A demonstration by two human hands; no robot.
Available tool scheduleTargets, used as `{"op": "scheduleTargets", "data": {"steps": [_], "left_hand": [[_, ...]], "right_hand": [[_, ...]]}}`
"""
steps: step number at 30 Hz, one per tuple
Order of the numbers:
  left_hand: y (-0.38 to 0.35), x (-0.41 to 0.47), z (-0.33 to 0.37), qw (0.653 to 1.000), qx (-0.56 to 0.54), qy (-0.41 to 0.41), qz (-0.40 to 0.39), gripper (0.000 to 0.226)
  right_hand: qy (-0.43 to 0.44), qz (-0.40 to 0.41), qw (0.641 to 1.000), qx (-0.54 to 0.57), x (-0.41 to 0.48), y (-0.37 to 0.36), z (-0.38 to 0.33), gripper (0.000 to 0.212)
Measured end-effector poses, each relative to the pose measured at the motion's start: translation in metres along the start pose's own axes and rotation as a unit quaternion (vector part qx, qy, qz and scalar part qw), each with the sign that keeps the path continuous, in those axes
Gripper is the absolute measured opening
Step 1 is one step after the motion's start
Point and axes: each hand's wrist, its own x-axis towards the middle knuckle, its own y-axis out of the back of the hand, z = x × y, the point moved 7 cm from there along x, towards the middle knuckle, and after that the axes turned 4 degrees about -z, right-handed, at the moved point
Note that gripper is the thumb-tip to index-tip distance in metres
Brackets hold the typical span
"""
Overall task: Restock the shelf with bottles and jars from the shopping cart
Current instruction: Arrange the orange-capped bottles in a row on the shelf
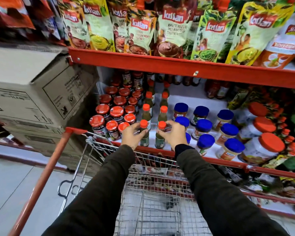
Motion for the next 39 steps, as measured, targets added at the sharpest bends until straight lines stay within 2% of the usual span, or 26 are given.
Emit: {"op": "scheduleTargets", "data": {"steps": [4,9,14,16,19,21,26,31,34,37,39], "left_hand": [[0.008,-0.003,0.004,0.999,0.015,-0.008,0.043,0.034],[0.013,0.0,-0.004,0.995,0.024,0.028,0.088,0.037],[0.01,0.002,0.0,0.998,0.044,0.025,0.045,0.043],[0.01,0.001,-0.001,0.999,0.049,0.013,0.018,0.048],[0.009,-0.002,-0.004,0.999,0.026,0.017,-0.021,0.045],[0.01,-0.003,-0.002,1.0,0.019,0.015,-0.02,0.042],[0.017,0.001,0.0,0.999,0.029,0.036,0.02,0.035],[0.017,0.006,0.0,0.996,0.073,0.045,0.038,0.033],[0.016,0.006,-0.001,0.996,0.075,0.04,0.037,0.037],[0.016,0.001,-0.001,0.998,0.054,0.021,0.035,0.046],[0.015,-0.003,-0.001,0.999,0.04,0.007,0.021,0.048]], "right_hand": [[0.0,-0.022,0.999,0.032,0.001,-0.002,0.0,0.036],[0.004,-0.051,0.998,0.034,-0.002,-0.001,-0.004,0.049],[-0.007,-0.036,0.999,0.036,-0.009,0.001,-0.005,0.059],[-0.021,-0.011,0.999,0.037,-0.011,0.003,-0.003,0.054],[-0.038,0.008,0.998,0.039,-0.013,0.005,-0.003,0.032],[-0.044,0.006,0.997,0.056,-0.012,0.006,-0.002,0.026],[-0.048,-0.046,0.996,0.056,-0.007,-0.001,-0.001,0.037],[-0.035,-0.043,0.998,0.025,-0.007,-0.002,-0.003,0.035],[-0.031,-0.045,0.998,0.013,-0.008,-0.004,-0.004,0.038],[-0.022,-0.042,0.999,0.008,-0.01,-0.004,-0.004,0.05],[-0.024,-0.044,0.999,0.013,-0.01,-0.005,-0.002,0.045]]}}
